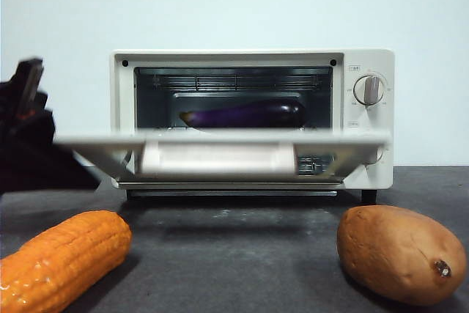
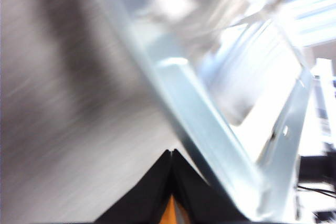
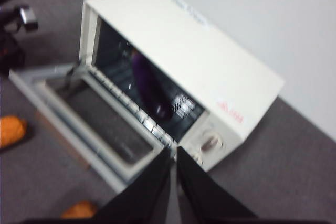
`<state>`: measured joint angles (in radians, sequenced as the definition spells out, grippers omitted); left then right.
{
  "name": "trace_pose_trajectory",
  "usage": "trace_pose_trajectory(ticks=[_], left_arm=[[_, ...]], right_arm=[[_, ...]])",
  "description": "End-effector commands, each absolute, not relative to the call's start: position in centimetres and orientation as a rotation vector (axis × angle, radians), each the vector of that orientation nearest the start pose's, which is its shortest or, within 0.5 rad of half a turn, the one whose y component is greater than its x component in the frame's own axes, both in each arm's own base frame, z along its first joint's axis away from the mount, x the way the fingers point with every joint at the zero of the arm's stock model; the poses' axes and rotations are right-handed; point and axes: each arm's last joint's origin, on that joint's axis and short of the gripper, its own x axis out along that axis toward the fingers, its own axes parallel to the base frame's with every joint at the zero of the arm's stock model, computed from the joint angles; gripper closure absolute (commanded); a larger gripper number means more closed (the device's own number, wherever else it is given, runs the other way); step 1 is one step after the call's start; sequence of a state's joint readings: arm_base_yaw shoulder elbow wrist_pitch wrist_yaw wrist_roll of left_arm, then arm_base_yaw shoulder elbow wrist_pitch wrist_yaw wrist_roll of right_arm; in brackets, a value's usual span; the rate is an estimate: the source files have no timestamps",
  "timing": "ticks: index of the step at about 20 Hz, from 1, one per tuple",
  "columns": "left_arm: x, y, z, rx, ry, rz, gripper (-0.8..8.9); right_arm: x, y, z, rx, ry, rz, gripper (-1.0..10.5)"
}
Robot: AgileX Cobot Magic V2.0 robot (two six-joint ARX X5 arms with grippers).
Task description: Take the eggplant from the table,put the eggplant in the oven
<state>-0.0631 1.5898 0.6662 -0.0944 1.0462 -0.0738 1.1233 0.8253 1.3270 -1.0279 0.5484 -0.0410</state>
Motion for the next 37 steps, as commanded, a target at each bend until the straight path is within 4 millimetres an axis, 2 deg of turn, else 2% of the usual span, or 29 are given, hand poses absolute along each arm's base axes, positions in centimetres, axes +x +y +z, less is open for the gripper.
trace_pose_trajectory(ticks=[1, 6, 10, 15, 19, 24, 27, 28, 30, 33, 37], left_arm=[[27.3, -4.7, 14.8, -0.589, 0.921, -1.063, 8.09], [29.5, -4.7, 17.5, -0.584, 0.837, -1.065, 8.10], [31.7, -4.6, 20.9, -0.564, 0.746, -1.068, 8.09], [33.7, -4.7, 25.1, -0.515, 0.643, -1.029, 8.09], [33.6, -5.1, 27.2, -0.512, 0.612, -1.009, 8.09], [30.9, -6.5, 28.5, -0.352, 0.655, -0.862, 8.09], [28.3, -7.9, 29.4, -0.180, 0.697, -0.784, 8.09], [26.9, -8.6, 29.9, -0.094, 0.709, -0.752, 8.09], [24.5, -9.4, 31.2, 0.004, 0.684, -0.680, 8.09], [21.5, -9.6, 32.2, 0.032, 0.578, -0.620, 8.09], [18.0, -8.1, 30.4, -0.037, 0.467, -0.542, 8.09]], right_arm=[[5.7, 8.8, 42.3, -0.379, 0.394, 0.565, 9.4], [5.5, 8.6, 41.3, -0.399, 0.499, 0.602, 9.4], [5.5, 9.1, 40.1, -0.421, 0.558, 0.666, 9.4], [5.9, 10.0, 37.2, -0.493, 0.638, 0.666, 9.4], [6.3, 10.7, 34.5, -0.584, 0.684, 0.653, 9.4], [7.1, 11.2, 31.8, -0.699, 0.673, 0.621, 9.4], [7.8, 11.0, 30.9, -0.740, 0.688, 0.590, 9.4], [8.3, 10.8, 30.7, -0.734, 0.697, 0.558, 9.4], [9.4, 10.3, 30.7, -0.666, 0.714, 0.536, 9.4], [11.2, 9.7, 31.2, -0.467, 0.667, 0.565, 9.4], [13.0, 7.6, 31.8, -0.245, 0.545, 0.496, 9.4]])
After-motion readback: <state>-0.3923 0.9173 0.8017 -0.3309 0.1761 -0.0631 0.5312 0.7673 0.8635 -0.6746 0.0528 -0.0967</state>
